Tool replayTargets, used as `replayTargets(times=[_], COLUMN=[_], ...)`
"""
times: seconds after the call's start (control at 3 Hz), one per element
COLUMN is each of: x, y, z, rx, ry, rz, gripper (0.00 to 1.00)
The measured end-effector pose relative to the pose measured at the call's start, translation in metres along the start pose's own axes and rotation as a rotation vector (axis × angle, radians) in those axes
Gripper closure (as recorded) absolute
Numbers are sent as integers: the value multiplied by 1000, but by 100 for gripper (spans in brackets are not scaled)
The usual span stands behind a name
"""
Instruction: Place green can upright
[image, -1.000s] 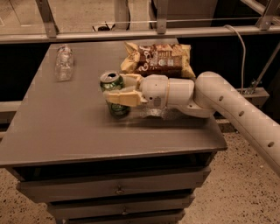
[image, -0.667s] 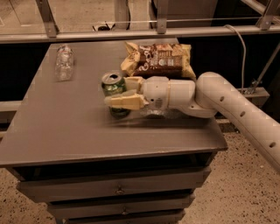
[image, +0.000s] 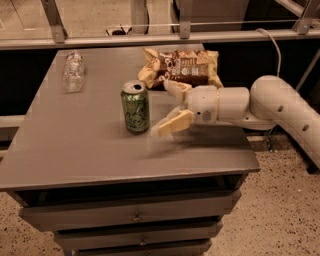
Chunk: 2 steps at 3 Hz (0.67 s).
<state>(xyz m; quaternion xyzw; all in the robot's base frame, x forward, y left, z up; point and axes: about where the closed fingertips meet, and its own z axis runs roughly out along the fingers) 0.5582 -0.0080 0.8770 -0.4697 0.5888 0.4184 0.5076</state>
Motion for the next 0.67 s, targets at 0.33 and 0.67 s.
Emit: replayTargets(times=[0.33, 0.67], x=[2, 2], y=[-9, -10], z=[-26, -29], rx=[25, 26], ry=[48, 52], rz=[-15, -16], gripper=[0, 0])
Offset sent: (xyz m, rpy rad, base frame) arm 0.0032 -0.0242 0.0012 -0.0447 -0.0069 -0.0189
